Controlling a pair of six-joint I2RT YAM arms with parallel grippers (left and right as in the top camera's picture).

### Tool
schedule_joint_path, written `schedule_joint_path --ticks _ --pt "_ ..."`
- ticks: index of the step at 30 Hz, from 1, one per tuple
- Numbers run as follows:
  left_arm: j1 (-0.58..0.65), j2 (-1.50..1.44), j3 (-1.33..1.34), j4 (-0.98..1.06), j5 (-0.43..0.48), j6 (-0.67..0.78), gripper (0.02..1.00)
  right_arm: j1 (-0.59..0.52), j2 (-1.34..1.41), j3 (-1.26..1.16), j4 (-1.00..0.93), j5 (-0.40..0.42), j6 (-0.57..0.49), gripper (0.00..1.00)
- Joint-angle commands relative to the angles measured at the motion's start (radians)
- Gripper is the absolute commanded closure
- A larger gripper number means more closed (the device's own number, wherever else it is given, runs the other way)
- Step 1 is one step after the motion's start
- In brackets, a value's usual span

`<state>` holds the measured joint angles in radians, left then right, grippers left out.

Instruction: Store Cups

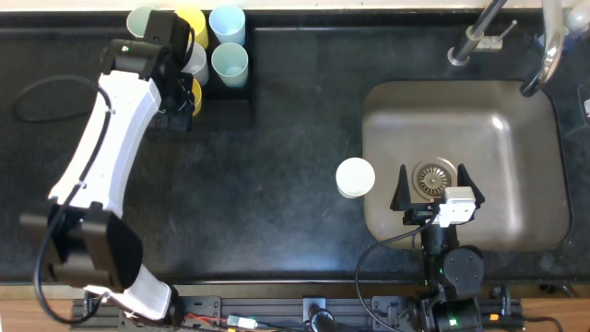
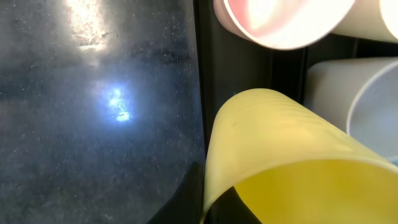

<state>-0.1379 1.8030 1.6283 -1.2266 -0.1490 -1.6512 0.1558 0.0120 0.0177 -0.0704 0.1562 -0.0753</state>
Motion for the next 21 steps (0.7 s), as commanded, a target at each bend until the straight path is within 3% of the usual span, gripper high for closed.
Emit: schedule_joint_path --ticks 1,17,21 --pt "0.039 0.042 -0.002 0.014 0.014 -0.029 0.982 -0.004 -0.008 -0.013 0.007 -0.006 0.0 0.003" --pt "0.048 0.157 -0.002 0.081 0.056 0.005 0.98 -0.004 -0.008 -0.013 0.007 -0.006 0.0 0.003" --pt "0.048 0.157 -0.002 0.081 0.051 0.005 0.932 -0.004 -0.008 -0.013 0.007 -0.006 0.0 0.003"
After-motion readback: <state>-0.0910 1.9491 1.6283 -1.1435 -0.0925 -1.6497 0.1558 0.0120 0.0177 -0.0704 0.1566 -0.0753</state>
